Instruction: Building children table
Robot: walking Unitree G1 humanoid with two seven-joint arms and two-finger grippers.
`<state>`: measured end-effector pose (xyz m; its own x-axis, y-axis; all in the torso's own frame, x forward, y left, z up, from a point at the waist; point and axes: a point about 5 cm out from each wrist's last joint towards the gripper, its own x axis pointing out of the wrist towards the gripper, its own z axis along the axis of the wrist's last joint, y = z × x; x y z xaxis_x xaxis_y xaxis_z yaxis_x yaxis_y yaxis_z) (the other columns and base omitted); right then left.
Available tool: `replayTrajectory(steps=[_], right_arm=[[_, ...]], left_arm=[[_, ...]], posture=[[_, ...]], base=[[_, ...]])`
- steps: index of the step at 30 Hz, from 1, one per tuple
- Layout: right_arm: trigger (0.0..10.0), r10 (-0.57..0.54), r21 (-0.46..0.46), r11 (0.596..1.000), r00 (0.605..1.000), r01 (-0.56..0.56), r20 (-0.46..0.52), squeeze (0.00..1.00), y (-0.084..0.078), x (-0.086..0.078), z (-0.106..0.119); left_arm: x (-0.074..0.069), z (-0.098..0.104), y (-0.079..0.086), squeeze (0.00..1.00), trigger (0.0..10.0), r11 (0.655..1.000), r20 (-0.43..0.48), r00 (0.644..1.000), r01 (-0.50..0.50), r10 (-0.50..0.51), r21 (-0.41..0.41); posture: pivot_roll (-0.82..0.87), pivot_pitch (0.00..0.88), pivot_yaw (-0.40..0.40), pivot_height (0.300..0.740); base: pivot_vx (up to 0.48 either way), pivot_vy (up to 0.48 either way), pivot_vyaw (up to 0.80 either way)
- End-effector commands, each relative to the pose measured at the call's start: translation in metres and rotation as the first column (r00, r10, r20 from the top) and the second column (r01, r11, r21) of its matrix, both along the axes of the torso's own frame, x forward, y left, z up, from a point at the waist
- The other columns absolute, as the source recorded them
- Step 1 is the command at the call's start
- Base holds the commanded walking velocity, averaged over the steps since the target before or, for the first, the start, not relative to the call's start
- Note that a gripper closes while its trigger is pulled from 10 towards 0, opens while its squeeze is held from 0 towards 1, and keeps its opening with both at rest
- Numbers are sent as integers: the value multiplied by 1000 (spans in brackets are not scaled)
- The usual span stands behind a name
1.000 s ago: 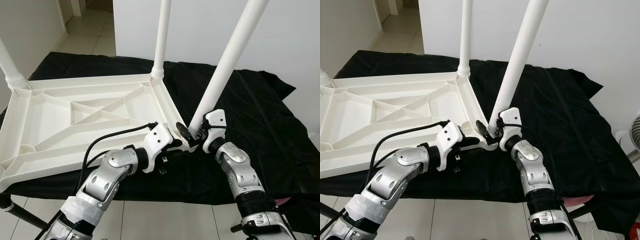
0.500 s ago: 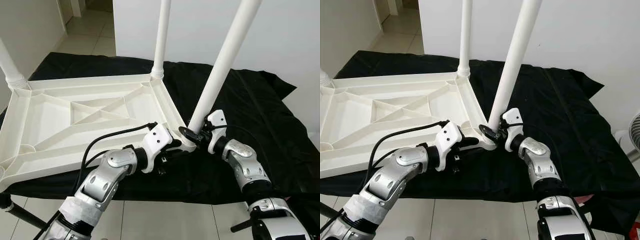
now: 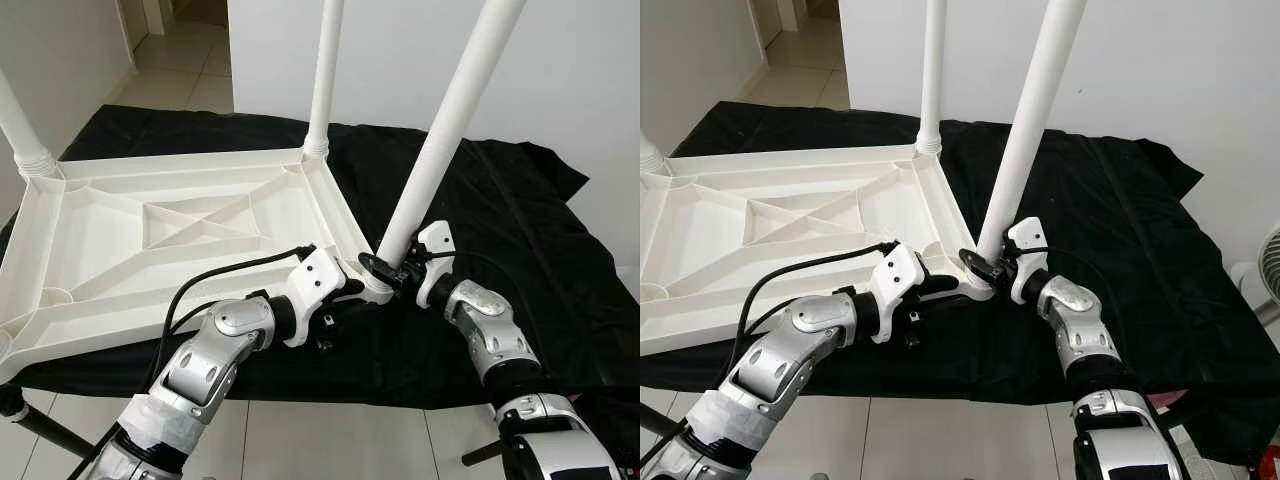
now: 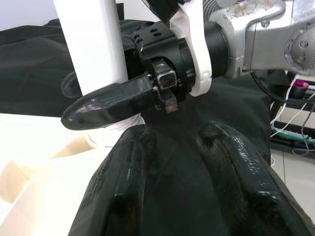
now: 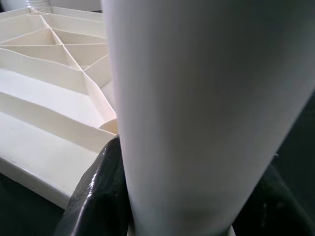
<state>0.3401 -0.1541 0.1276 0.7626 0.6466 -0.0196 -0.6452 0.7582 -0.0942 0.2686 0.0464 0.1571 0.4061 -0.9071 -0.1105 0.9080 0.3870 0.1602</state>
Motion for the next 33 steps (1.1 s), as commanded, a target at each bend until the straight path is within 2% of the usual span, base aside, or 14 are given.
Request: replayTrajectory(steps=[1, 4, 6, 8, 14, 16, 17, 19, 21, 24, 26, 30, 31, 33], right_arm=[[10000, -58, -7, 998, 998, 58, -39, 0, -3, -2, -10], [10000, -121, 0, 993, 993, 121, -17, 0, 3, -4, -11], [10000, -121, 0, 993, 993, 121, -17, 0, 3, -4, -11], [10000, -198, 38, 979, 980, 198, 1, 0, 12, -9, -9], [10000, -296, 87, 952, 955, 295, 5, 0, 25, -14, -7], [10000, -399, 109, 912, 917, 396, 6, 0, 36, -18, -6], [10000, -399, 109, 912, 917, 396, 6, 0, 36, -18, -6], [10000, -452, 112, 887, 892, 448, 5, 0, 40, -21, -6], [10000, -524, 137, 843, 851, 521, -13, 0, 50, -26, -7], [10000, -528, 159, 835, 848, 527, -39, 0, 58, -29, -7], [10000, -532, 161, 833, 847, 529, -28, 0, 58, -30, -6], [10000, -562, 156, 816, 827, 556, -12, 0, 41, -26, -2], [10000, -568, 161, 812, 823, 562, -8, 1000, 36, -24, -1], [10000, -579, 168, 804, 815, 570, 5, 1000, 29, -23, 3]], left_arm=[[-2, -3, -3, 0, 10000, 999, -16, 999, 32, -32, 0], [-2, -4, -3, 0, 10000, 1000, -22, 999, 24, -24, -2], [-2, -4, -3, 0, 10000, 1000, -22, 999, 24, -24, -2], [-2, -5, -2, 0, 10000, 1000, -25, 1000, 18, -18, -2], [0, -5, -2, 0, 10000, 1000, -23, 1000, 11, -11, -4], [0, -6, -3, 0, 10000, 1000, -22, 1000, 11, -11, -5], [0, -6, -3, 0, 10000, 1000, -22, 1000, 11, -11, -5], [-1, -6, -3, 0, 10000, 1000, -21, 1000, 11, -11, -5], [0, -5, -3, 0, 10000, 1000, -20, 1000, 10, -10, -7], [0, -5, -3, 0, 10000, 1000, -19, 1000, 7, -7, -7], [0, -5, -3, 0, 10000, 1000, -19, 1000, 6, -6, -7], [0, -5, -2, 0, 10000, 1000, -20, 1000, 8, -8, -5], [0, -5, -2, 0, 10000, 1000, -19, 1000, 8, -8, -5], [1, -5, -1, 0, 10000, 1000, -19, 1000, 5, -5, -3]], posture=[[5, 0, -64, 740], [-1, 0, -67, 740], [-1, 0, -67, 740], [-1, 0, -73, 740], [-1, 0, -77, 740], [1, 0, -80, 740], [1, 0, -80, 740], [1, 0, -80, 740], [6, 0, -84, 740], [5, 0, -82, 740], [3, 0, -81, 740], [4, 0, -82, 740], [7, 0, -83, 740], [7, 0, -82, 740]], base=[[0, 0, 0], [0, 0, 0], [0, 0, 0], [0, 0, 0], [0, 0, 0], [0, 0, 0], [0, 0, 0], [0, 0, 0], [0, 0, 0], [0, 0, 0], [0, 0, 0], [0, 0, 0], [0, 0, 0], [0, 0, 0]])
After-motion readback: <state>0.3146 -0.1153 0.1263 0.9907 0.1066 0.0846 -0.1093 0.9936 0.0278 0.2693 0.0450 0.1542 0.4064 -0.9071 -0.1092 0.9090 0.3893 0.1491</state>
